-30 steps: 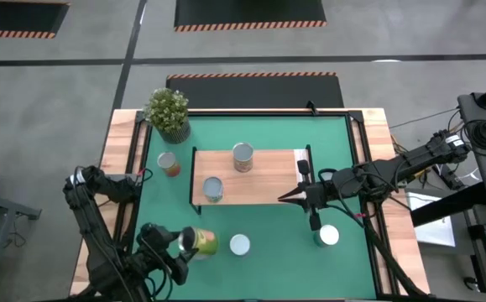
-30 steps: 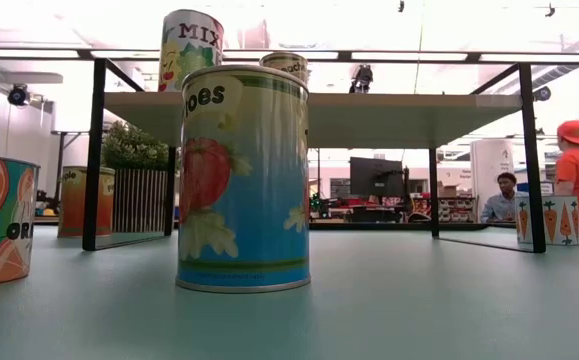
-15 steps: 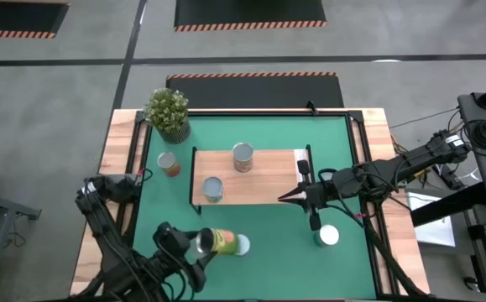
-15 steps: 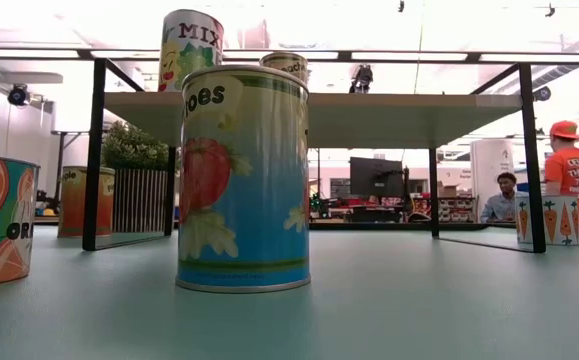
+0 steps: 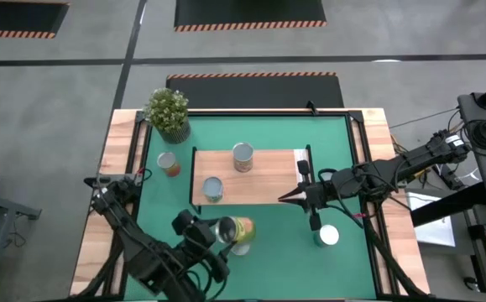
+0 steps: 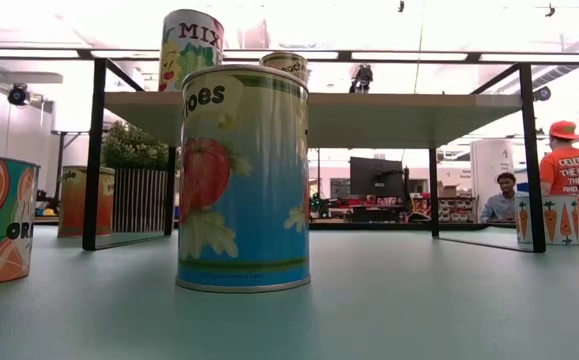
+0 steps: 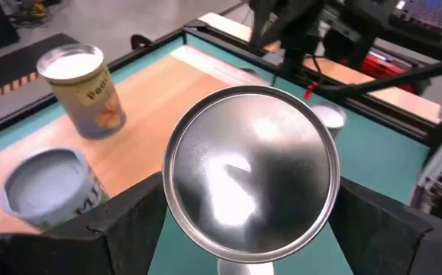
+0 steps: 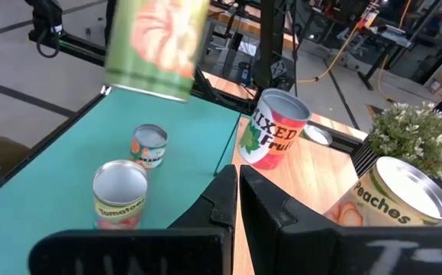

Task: Pick and place cans onto a shelf
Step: Put the canned of oranges on the shelf

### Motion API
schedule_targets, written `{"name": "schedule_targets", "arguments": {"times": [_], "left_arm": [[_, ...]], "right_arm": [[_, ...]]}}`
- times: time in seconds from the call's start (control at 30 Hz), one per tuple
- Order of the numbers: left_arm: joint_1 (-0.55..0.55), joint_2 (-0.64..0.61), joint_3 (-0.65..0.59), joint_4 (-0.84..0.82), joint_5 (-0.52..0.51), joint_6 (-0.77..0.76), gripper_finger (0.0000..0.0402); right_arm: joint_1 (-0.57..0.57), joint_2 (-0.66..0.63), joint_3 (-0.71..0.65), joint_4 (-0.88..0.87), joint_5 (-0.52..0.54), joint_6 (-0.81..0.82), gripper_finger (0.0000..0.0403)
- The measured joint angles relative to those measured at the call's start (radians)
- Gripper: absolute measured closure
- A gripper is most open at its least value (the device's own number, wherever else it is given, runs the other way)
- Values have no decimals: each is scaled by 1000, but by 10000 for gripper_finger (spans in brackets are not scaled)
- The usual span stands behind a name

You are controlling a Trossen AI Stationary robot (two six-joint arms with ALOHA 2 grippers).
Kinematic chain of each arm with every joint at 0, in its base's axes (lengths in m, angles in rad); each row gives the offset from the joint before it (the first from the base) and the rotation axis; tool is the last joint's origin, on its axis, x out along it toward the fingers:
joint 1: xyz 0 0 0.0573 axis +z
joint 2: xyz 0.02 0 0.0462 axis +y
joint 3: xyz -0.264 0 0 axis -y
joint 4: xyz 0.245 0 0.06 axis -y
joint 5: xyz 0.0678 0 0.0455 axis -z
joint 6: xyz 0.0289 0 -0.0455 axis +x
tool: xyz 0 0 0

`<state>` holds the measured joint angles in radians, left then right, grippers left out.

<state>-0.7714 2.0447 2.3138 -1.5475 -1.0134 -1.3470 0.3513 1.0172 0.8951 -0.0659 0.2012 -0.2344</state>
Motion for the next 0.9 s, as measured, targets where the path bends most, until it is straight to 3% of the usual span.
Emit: {"name": "schedule_targets", "arguments": {"times": [0.9], "left_arm": [[50, -1, -1, 1, -35, 70, 93]], "right_arm": [[0, -42, 0, -86, 0, 26, 394]]}}
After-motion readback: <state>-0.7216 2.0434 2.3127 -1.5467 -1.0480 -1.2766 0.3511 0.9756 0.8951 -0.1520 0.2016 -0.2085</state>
